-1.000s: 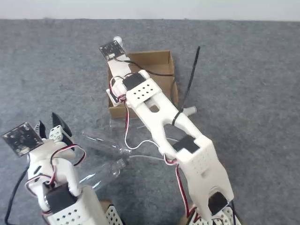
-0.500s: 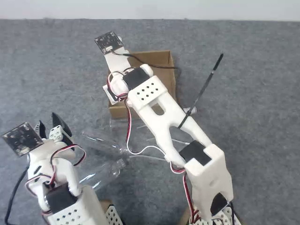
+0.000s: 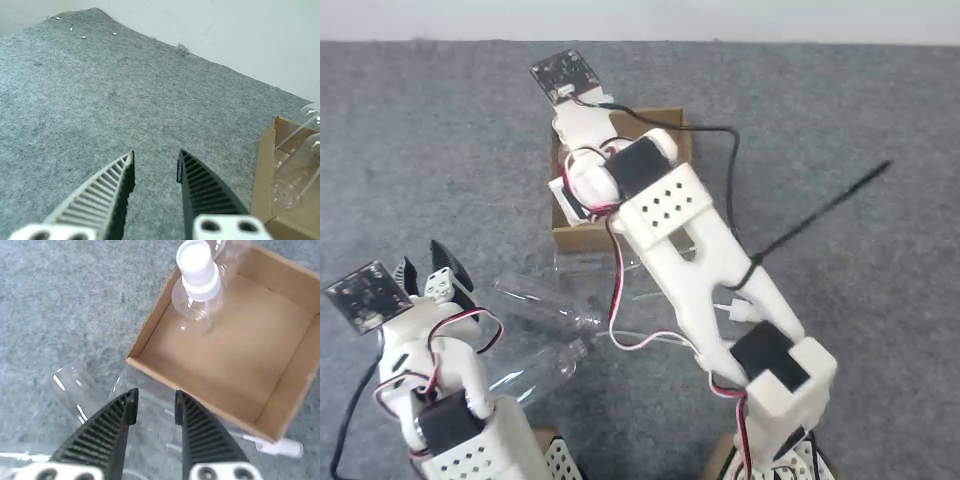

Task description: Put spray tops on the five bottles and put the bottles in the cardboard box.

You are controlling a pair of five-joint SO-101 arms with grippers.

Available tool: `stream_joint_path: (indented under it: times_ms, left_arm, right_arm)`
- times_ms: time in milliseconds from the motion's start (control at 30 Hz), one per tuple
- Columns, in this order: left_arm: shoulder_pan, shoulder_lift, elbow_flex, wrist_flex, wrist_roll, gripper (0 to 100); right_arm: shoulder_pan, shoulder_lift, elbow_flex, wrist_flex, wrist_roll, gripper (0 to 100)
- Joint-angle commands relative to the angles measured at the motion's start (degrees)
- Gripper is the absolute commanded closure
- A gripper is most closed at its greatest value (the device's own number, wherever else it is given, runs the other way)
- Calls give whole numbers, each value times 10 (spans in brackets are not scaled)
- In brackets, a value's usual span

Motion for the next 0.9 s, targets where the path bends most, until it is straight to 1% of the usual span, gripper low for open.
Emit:
stream_joint_path:
  times_ms: [0, 567, 767, 867]
  left_arm:
    - [0, -8, -15, -16, 4, 870]
    - [1, -8, -10, -17, 4, 870]
    - [1, -8, -10, -17, 4, 870]
    - [1, -8, -10, -17, 4, 870]
  right_arm:
    - [-5, -73, -33, 41, -2, 939]
    - [-4, -136, -33, 159, -1, 936]
    - [-5, -165, -32, 170, -1, 939]
    - [-5, -188, -6, 171, -1, 939]
